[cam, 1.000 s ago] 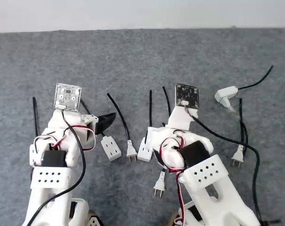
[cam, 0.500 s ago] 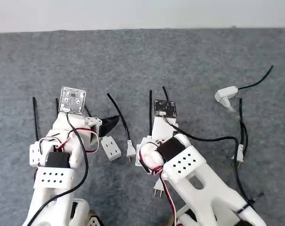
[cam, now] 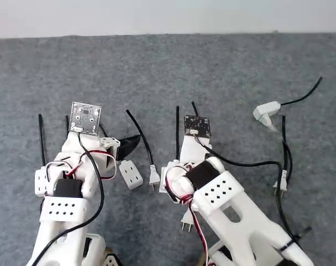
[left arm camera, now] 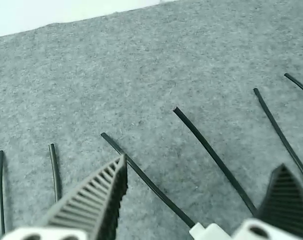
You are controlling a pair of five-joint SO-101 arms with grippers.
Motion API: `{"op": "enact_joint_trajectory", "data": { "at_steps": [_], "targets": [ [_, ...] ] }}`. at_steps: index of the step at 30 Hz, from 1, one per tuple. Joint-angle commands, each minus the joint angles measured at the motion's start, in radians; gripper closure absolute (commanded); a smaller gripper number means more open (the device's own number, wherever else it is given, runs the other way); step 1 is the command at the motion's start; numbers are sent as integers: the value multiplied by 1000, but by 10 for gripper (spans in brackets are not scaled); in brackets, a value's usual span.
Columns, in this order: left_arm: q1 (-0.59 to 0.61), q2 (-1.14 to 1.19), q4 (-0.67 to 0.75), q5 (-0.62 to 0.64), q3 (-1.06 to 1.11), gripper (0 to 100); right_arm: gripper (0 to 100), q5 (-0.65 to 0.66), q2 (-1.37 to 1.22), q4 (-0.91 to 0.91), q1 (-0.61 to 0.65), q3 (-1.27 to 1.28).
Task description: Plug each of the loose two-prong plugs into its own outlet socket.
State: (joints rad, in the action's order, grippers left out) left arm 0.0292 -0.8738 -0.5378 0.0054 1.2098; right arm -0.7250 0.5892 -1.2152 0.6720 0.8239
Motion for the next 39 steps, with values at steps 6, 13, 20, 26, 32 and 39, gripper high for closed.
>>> {"op": "enact_joint_trajectory", "data": {
  "at_steps": [6,13,20,26,32,39],
  "targets": [
    [-5,2,28,0,-12,589,545,-12,2,5,70,68],
    [-5,2,28,0,-12,589,546,-37,7,15,166,123],
    [-5,2,28,0,-12,589,546,-46,-4,15,119,126],
    [-5,2,28,0,-12,589,638,-29,-4,15,42,127],
    [-5,2,28,0,-12,589,833,71,-4,24,41,129],
    [-3,2,28,0,-12,589,839,77,-5,35,42,152]
  ]
}}
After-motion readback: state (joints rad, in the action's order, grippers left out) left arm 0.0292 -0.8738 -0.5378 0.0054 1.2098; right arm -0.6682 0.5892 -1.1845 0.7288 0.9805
